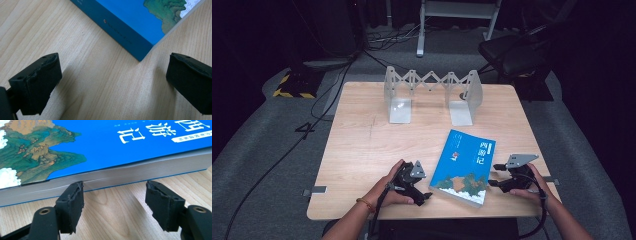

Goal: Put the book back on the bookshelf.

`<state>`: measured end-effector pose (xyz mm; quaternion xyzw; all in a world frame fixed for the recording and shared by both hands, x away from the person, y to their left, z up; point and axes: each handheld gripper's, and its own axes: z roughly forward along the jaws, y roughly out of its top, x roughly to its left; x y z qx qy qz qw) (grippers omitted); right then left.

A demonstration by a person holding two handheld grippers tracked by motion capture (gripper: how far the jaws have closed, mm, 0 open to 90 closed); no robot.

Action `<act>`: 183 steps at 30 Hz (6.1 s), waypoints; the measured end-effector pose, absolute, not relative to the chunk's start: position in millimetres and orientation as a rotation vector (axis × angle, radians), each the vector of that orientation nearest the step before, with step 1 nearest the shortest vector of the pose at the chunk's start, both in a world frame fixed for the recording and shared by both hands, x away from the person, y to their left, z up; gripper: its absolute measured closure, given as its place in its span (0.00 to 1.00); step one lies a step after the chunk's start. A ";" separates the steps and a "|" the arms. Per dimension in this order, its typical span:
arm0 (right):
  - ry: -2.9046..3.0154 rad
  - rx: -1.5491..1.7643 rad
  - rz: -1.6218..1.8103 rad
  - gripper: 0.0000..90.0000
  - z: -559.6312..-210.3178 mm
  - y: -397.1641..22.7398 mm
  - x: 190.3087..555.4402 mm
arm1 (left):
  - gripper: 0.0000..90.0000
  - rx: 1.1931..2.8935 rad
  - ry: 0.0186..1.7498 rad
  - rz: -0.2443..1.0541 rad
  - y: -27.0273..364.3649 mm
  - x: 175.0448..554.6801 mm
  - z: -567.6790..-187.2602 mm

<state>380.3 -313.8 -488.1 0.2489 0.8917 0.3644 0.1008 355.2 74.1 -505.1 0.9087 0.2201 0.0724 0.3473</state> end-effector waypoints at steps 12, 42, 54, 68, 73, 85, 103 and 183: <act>2.655 0.670 1.027 0.39 -487.2 -307.7 375.5 | 0.01 2.357 0.569 0.188 74.2 355.4 -505.1; 2.608 0.721 1.271 0.43 -455.9 -282.4 361.8 | 0.23 2.328 0.302 0.240 -4.7 323.4 -459.7; 2.535 0.743 1.353 0.42 -446.7 -274.0 362.9 | 0.36 2.282 0.365 0.386 -20.0 317.6 -473.0; 2.503 0.784 1.400 0.43 -446.1 -273.9 366.4 | 0.79 2.187 0.304 0.465 -3.9 321.6 -459.1; 2.528 0.762 1.402 0.43 -450.0 -275.0 366.4 | 0.87 2.167 0.337 0.440 13.6 333.1 -455.3; 2.445 0.511 1.410 0.43 -428.5 -277.7 361.6 | 0.86 2.172 0.336 0.286 50.0 356.3 -453.6; 2.476 0.351 1.127 0.56 -462.0 -273.8 415.7 | 0.83 2.182 0.321 0.209 84.7 373.7 -451.5; 2.532 0.153 0.947 0.84 -420.3 -247.4 378.8 | 0.64 2.367 0.280 0.530 59.4 369.3 -426.3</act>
